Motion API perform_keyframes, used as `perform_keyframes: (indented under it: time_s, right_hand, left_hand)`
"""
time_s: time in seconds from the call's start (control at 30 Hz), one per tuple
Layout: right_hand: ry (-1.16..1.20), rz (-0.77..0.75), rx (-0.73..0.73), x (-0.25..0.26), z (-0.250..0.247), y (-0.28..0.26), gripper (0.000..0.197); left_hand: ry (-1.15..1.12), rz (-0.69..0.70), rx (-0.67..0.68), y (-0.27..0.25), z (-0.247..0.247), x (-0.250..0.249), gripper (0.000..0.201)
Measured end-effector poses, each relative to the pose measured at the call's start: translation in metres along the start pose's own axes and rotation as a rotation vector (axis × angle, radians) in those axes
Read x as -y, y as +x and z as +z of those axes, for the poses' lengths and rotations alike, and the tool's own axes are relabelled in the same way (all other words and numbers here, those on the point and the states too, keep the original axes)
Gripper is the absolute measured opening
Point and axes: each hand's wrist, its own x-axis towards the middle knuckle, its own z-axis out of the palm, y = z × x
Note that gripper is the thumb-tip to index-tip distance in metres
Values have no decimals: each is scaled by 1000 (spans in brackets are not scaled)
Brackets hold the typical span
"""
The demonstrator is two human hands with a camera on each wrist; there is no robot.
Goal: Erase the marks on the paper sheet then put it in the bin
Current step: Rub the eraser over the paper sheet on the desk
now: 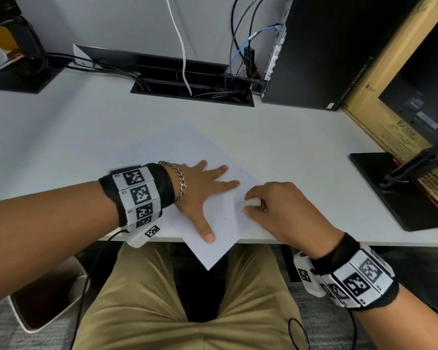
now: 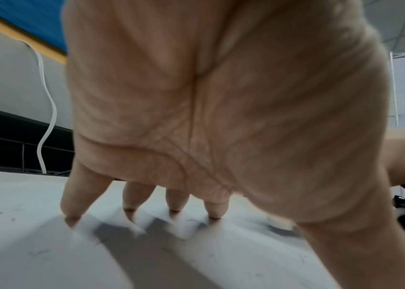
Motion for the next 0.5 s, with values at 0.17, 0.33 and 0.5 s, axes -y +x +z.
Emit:
perform_keyframes:
  time_s: [0.17, 0.33, 0.5]
  right_hand:
    - [-44, -54, 47, 14, 9, 4, 36]
    - [-68, -77, 59, 15, 11, 6, 35]
    - [-163, -87, 41, 21, 11, 5, 31]
  left_hand:
    - [1, -8, 14, 2, -1, 0, 134]
    - [14, -1, 2, 4, -1, 3, 128]
    - [11, -9, 5, 6, 1, 3, 130]
